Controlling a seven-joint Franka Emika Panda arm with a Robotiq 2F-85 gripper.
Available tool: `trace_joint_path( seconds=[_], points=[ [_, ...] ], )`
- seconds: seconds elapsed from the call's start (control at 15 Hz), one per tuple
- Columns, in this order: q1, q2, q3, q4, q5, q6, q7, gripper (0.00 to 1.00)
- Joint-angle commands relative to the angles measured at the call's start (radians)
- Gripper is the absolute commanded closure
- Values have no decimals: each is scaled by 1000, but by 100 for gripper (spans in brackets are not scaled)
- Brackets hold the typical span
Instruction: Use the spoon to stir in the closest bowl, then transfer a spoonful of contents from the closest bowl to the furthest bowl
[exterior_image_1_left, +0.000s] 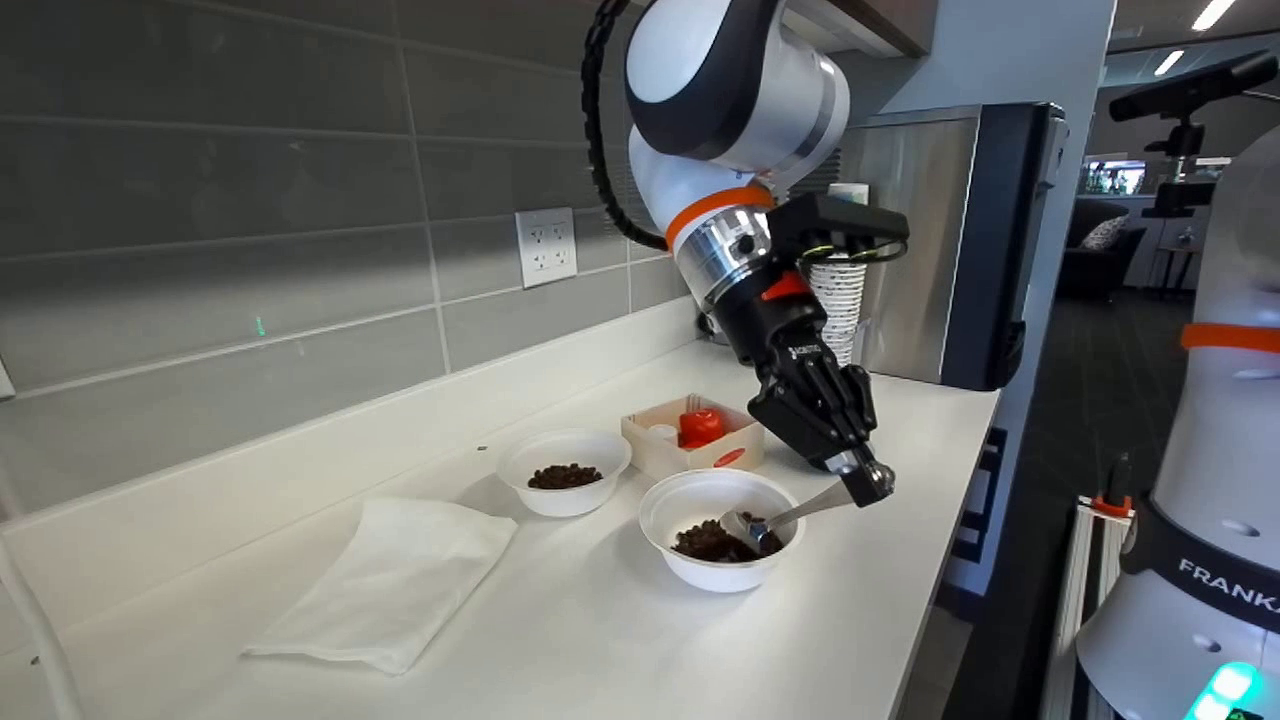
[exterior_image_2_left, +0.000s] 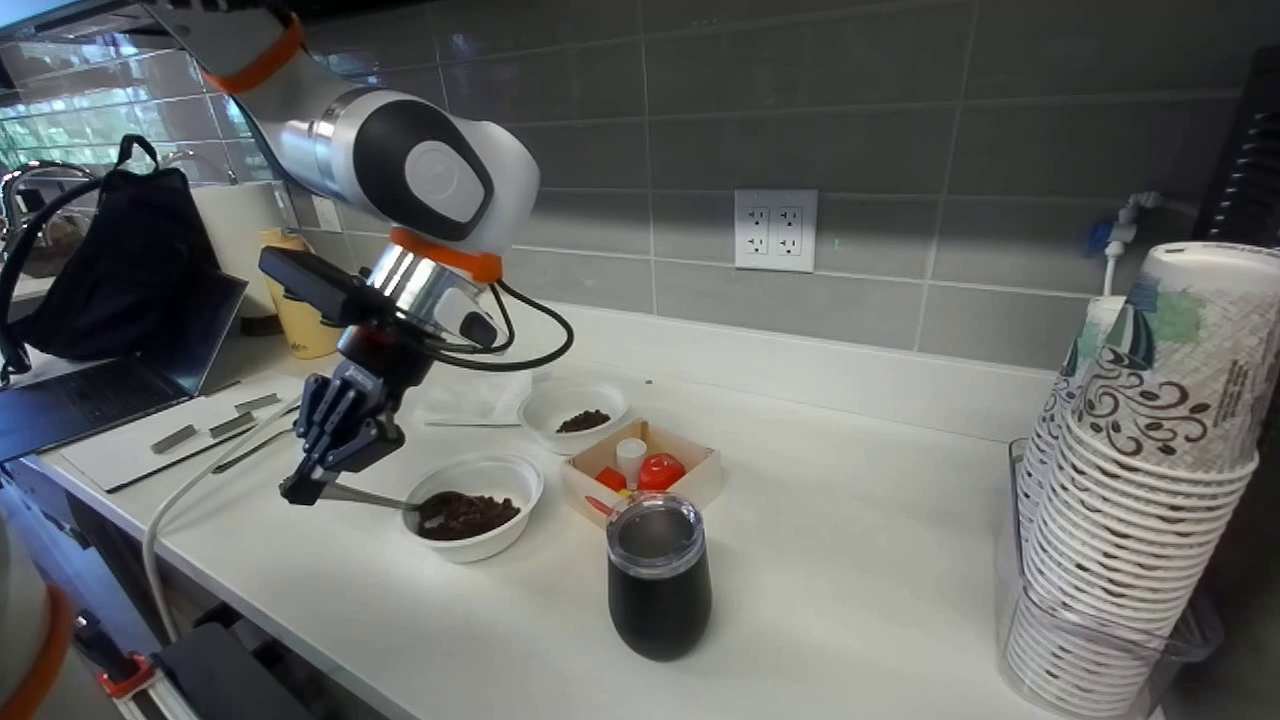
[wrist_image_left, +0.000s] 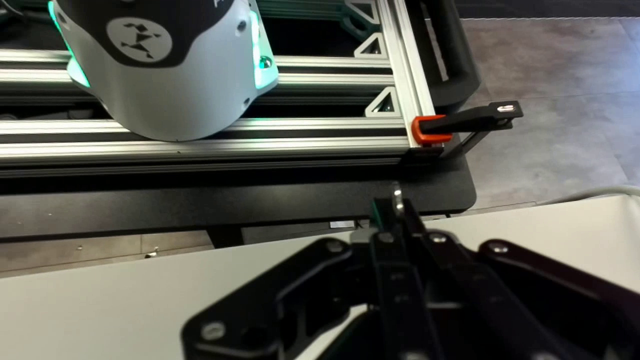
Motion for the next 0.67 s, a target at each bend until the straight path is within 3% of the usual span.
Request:
trace_joint_path(
  seconds=[0.0,0.27,0.6],
  points=[
    [-21,4,21,38,-86,-60,122,99],
    [-13,30,40,52,-135,-28,182,99],
    [6,38,61,58,-105,72,109,99]
  ],
)
